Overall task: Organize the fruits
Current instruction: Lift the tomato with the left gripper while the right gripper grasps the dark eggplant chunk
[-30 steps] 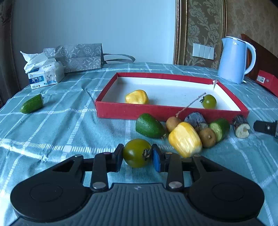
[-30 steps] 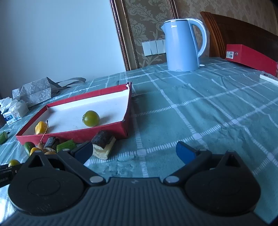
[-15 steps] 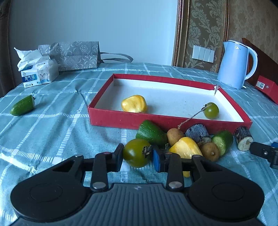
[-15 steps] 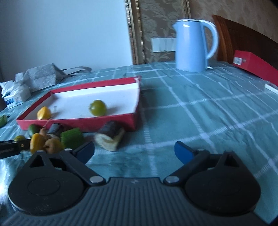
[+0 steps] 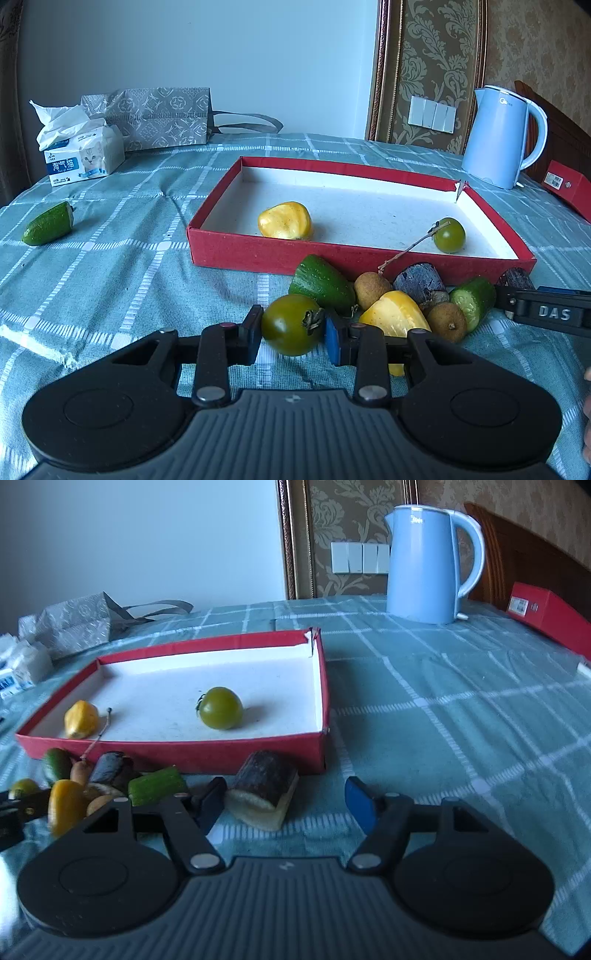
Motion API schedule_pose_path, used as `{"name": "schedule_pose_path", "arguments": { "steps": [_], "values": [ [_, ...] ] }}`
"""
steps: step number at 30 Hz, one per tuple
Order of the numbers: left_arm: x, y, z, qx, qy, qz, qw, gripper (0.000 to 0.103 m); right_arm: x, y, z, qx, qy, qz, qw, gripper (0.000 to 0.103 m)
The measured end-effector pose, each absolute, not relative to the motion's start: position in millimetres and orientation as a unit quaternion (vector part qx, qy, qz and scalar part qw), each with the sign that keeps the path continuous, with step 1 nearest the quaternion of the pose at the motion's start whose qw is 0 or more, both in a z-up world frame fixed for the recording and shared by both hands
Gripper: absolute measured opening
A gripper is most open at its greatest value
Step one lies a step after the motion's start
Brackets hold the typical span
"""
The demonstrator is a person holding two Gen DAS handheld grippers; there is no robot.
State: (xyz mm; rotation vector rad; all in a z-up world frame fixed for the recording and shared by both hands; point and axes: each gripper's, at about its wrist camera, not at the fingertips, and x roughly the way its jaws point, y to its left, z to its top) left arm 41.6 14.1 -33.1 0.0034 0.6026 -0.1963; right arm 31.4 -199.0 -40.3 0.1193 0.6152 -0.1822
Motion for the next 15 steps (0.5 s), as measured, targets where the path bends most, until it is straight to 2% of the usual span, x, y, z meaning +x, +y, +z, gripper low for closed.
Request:
{"name": "schedule_pose_path", "arguments": {
  "steps": [4,6,15],
  "values": [
    [41.5,14.1,-33.2,0.002,0.296,-0.096,0.950,0.033,34.0,-194.2,-40.0,0.047,0.303,-0.085,0.948,0.055],
    [41.6,14.2,-33.1,0.001,0.296,-0.097,0.950,0.033,32.3,-189.7,-39.2,0.033,0.299,-0.085,0.950,0.034],
    [41.5,14.3,-33.3,0.002,0.296,-0.096,0.950,0.033,24.9,-192.2,-36.0,0.034,0.291,-0.075,0.953,0.034]
  ]
}}
